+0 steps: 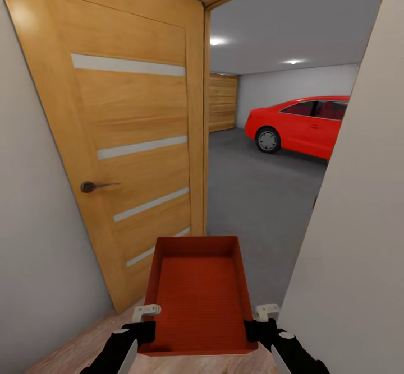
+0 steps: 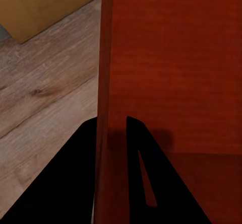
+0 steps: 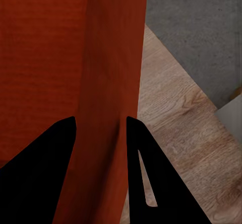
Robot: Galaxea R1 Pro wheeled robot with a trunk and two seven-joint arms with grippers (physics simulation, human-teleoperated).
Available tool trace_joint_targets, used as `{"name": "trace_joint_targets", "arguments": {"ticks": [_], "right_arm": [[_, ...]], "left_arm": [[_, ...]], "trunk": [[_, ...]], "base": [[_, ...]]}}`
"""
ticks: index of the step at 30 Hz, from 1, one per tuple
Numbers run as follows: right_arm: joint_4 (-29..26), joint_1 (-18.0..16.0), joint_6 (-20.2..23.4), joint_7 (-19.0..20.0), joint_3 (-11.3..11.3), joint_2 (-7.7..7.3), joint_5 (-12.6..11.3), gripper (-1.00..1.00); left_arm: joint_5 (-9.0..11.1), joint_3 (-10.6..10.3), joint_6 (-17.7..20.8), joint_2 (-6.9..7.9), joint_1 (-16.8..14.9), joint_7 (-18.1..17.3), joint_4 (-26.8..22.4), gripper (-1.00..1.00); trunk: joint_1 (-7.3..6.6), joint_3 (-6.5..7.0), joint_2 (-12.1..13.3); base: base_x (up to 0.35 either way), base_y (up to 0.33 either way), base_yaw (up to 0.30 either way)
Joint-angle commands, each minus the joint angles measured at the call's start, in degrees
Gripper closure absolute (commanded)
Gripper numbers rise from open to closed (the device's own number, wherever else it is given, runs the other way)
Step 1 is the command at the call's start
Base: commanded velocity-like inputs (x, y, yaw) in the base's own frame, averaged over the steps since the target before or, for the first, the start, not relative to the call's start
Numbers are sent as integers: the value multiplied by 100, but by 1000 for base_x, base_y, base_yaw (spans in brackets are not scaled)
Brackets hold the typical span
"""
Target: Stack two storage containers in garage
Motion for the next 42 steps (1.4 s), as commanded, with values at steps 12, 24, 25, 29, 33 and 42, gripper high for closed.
{"name": "trace_joint_targets", "arguments": {"ticks": [12, 24, 25, 29, 33, 42], "right_arm": [[-126, -6, -126, 136, 42, -3, -87, 100], [-126, -6, -126, 136, 42, -4, -87, 100], [-126, -6, -126, 136, 42, -5, -87, 100], [-126, -6, -126, 136, 42, -4, -87, 100], [-126, -6, -126, 136, 42, -5, -87, 100], [-126, -6, -126, 136, 42, -3, -87, 100]], "left_arm": [[-93, -7, 46, 32, 1, 104, 3, 100], [-93, -7, 46, 32, 2, 102, 3, 100], [-93, -7, 46, 32, 2, 103, 3, 100], [-84, -7, 46, 32, -1, 104, 3, 100], [-86, -7, 46, 32, 1, 104, 3, 100], [-92, -7, 46, 27, 2, 105, 2, 100]], "trunk": [[4, -9, -7], [4, -9, -7], [4, -9, -7], [4, -9, -7], [4, -9, -7], [4, -9, -7]], "base": [[246, 185, -151], [236, 176, -150], [156, 97, -150], [47, 29, -150], [1, 1, -151], [0, 0, -155]]}}
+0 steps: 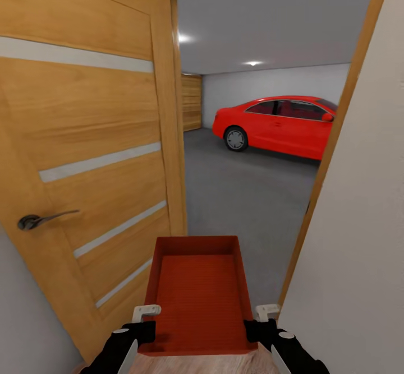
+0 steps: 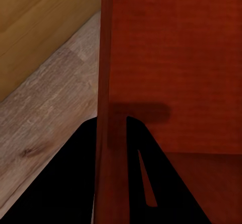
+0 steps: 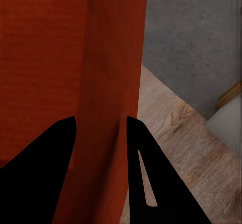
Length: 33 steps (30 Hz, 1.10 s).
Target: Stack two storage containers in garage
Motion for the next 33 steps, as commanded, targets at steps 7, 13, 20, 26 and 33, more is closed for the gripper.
{"name": "trace_joint_targets", "arguments": {"ticks": [7, 13, 20, 26, 33], "right_arm": [[-126, -6, -126, 137, 44, -4, -86, 100], [-126, -6, -126, 137, 44, -5, -86, 100], [-126, -6, -126, 137, 44, -5, -86, 100], [-126, -6, -126, 137, 44, -5, -86, 100], [-126, -6, -126, 137, 44, -6, -86, 100]], "left_arm": [[-93, -7, 45, 29, 2, 108, 2, 100], [-93, -7, 47, 30, 0, 108, 1, 100], [-93, -7, 47, 30, 2, 107, 2, 100], [-93, -7, 47, 30, 2, 107, 2, 100], [-93, -7, 47, 30, 2, 108, 2, 100]], "trunk": [[1, -9, -7], [1, -9, -7], [1, -9, -7], [1, -9, -7], [1, -9, -7]], "base": [[0, 0, -156], [0, 82, -157], [0, 243, -157], [13, 268, -156], [93, 261, -156]]}}
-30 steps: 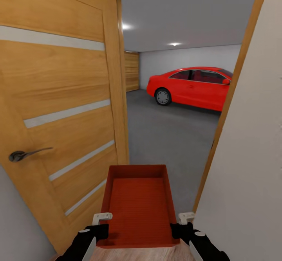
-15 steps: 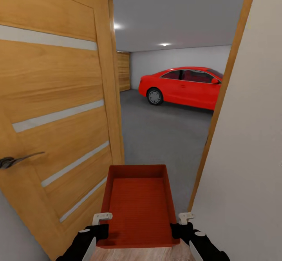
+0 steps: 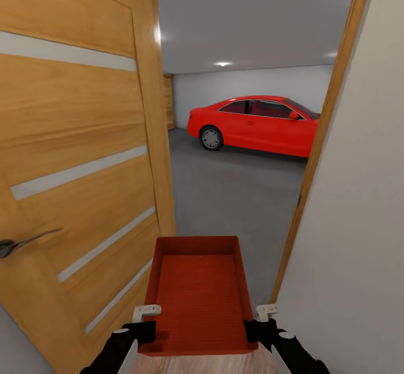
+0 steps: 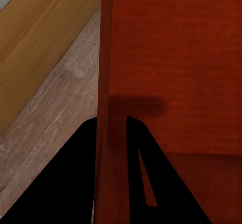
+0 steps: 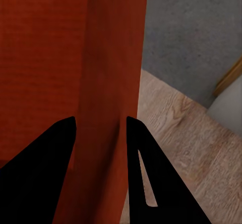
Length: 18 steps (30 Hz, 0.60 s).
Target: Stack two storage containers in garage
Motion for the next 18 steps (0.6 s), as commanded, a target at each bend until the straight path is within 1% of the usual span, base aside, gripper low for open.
{"name": "trace_joint_targets", "arguments": {"ticks": [1, 5, 18], "right_arm": [[-130, -6, -124, 137, 42, -5, -86, 100], [-130, -6, -124, 137, 42, -5, -86, 100], [-130, -6, -124, 137, 42, -5, -86, 100]], "left_arm": [[-92, -7, 46, 32, 0, 103, 2, 100], [-92, -7, 44, 32, 0, 103, 2, 100], [-92, -7, 44, 26, 2, 103, 2, 100]], "trunk": [[3, -9, -7], [3, -9, -7], [3, -9, -7]], "base": [[184, 210, -156], [101, 84, -156], [4, 3, -156]]}}
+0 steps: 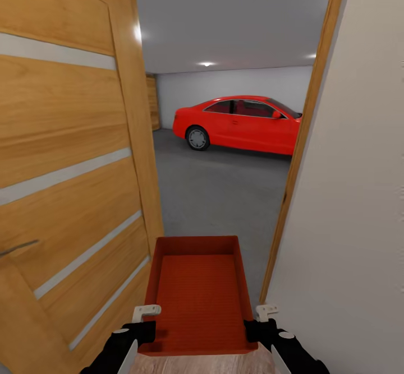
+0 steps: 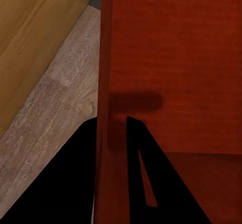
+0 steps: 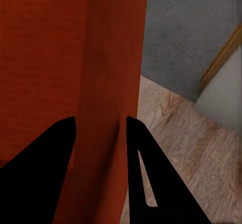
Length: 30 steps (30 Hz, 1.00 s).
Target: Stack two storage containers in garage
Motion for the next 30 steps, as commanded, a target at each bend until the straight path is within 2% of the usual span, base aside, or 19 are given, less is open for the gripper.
{"name": "trace_joint_targets", "arguments": {"ticks": [1, 21, 30], "right_arm": [[-127, -6, -125, 136, 44, -4, -86, 100], [-127, -6, -125, 136, 44, 0, -86, 100], [-127, -6, -125, 136, 44, -4, -86, 100]], "left_arm": [[-93, -7, 48, 24, 2, 107, 1, 100], [-93, -7, 43, 26, 2, 107, 1, 100], [-93, -7, 46, 31, 1, 107, -2, 100]], "trunk": [[1, -9, -7], [1, -9, -7], [1, -9, -7]], "base": [[0, 0, -156], [0, 4, -156], [63, 217, -156]]}}
